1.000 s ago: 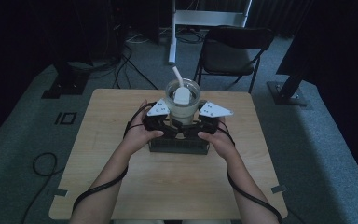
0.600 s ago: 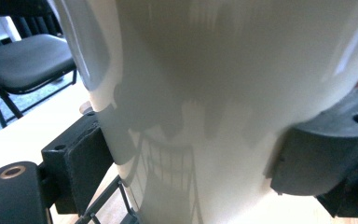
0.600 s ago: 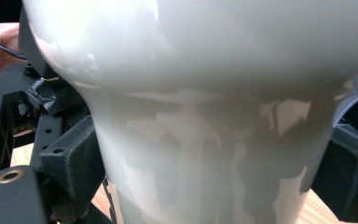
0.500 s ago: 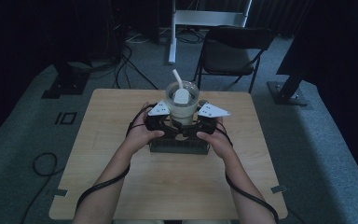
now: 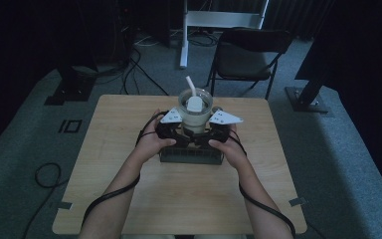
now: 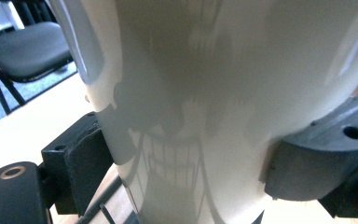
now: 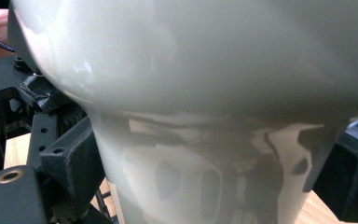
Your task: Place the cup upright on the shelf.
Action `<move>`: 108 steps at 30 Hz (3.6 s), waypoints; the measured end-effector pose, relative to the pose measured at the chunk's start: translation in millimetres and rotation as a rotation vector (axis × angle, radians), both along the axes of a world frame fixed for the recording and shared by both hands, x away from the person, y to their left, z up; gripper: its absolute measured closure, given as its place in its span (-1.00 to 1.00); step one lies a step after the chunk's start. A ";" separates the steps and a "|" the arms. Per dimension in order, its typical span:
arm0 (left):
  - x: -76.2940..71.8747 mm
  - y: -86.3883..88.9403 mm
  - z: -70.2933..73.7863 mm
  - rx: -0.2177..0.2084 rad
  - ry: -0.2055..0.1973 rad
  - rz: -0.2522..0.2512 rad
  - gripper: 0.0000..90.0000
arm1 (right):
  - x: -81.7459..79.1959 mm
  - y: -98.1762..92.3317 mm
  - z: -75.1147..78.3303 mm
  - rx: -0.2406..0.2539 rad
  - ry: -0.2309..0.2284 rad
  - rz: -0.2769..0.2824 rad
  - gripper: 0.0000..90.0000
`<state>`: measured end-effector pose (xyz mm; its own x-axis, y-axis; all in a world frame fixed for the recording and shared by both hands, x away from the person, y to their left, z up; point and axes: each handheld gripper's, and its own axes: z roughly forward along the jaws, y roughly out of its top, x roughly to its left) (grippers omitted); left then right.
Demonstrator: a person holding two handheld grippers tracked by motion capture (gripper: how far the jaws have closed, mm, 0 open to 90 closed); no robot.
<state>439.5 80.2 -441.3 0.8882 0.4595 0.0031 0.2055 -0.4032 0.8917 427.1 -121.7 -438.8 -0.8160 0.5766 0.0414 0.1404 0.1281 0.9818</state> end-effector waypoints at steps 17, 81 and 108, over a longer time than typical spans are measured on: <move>0.5 1.3 -23.9 0.018 0.019 0.011 -0.75 | 3.3 2.8 -20.5 -0.058 0.036 0.004 -0.79; -25.3 3.9 -30.8 -0.099 0.032 0.194 -0.74 | -43.6 -12.3 -29.1 0.034 -0.020 -0.187 -0.79; -63.9 58.8 -18.6 -0.215 0.012 0.317 -0.69 | -74.4 -88.5 -18.5 0.030 -0.032 -0.295 -0.79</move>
<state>375.6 139.1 -459.8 0.7012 0.7004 -0.1333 0.3014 -0.1217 0.9457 352.6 -210.2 -457.3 -0.6143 0.7881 0.0386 0.1360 0.0576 0.9890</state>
